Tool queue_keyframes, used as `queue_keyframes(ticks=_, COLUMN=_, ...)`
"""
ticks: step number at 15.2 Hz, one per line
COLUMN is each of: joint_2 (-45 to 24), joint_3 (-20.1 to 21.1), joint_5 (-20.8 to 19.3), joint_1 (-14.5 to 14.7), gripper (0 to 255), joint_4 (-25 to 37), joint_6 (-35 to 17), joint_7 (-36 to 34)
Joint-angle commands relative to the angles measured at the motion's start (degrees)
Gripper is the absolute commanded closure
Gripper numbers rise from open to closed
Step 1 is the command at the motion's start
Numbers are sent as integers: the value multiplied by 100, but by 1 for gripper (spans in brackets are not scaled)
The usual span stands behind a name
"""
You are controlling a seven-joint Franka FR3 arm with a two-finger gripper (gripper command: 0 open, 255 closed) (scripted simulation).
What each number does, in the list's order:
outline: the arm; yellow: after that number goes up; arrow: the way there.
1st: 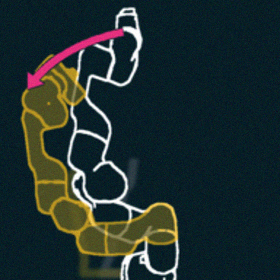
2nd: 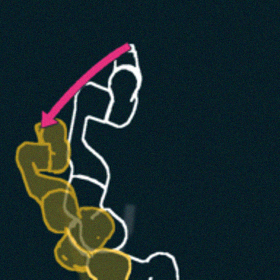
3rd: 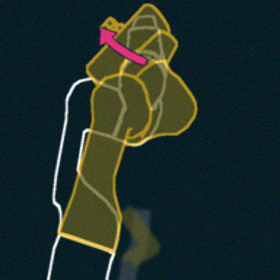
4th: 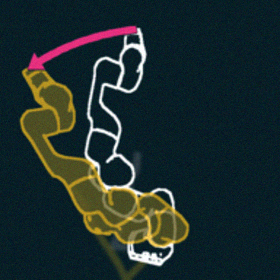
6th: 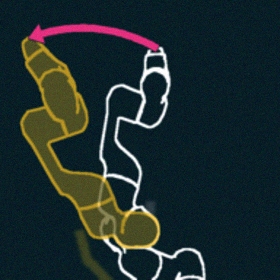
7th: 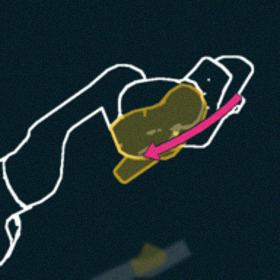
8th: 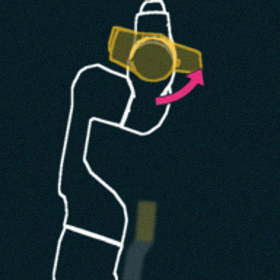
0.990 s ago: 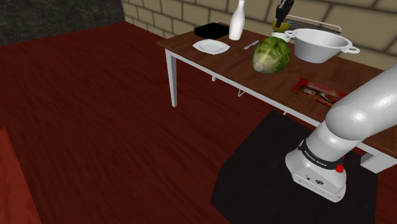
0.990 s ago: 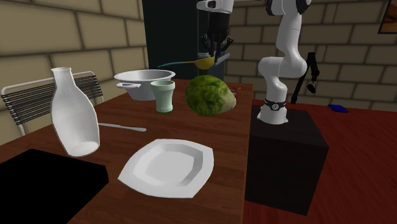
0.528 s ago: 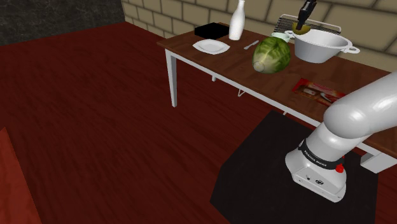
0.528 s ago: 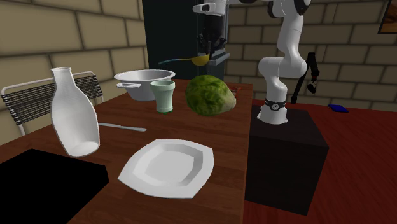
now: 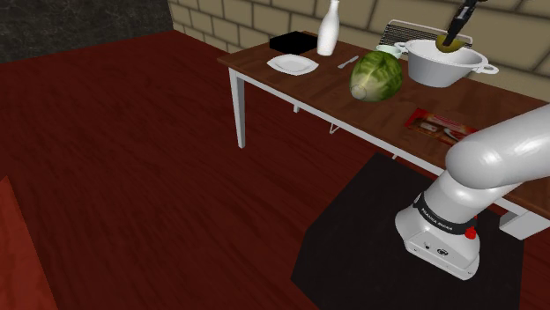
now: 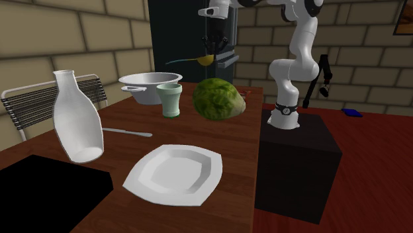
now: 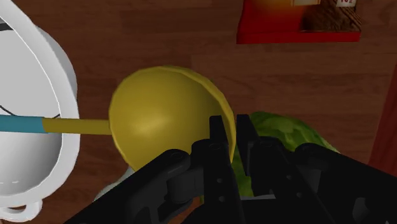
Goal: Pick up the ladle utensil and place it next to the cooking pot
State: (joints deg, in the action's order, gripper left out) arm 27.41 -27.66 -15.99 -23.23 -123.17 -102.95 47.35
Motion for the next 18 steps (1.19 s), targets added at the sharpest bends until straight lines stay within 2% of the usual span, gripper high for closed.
queue_keyframes(ticks=1, joint_2=90, joint_3=-213, joint_5=-108, joint_1=-118, gripper=255, joint_4=-38, joint_6=-10, joint_7=289)
queue_keyframes(ticks=10, joint_2=189, joint_3=-1151, joint_5=-436, joint_1=-485, gripper=255, joint_4=194, joint_6=23, joint_7=1505)
queue_keyframes(ticks=18, joint_2=-171, joint_3=-2249, joint_5=-462, joint_1=-533, gripper=255, joint_4=816, joint_6=-18, joint_7=2730)
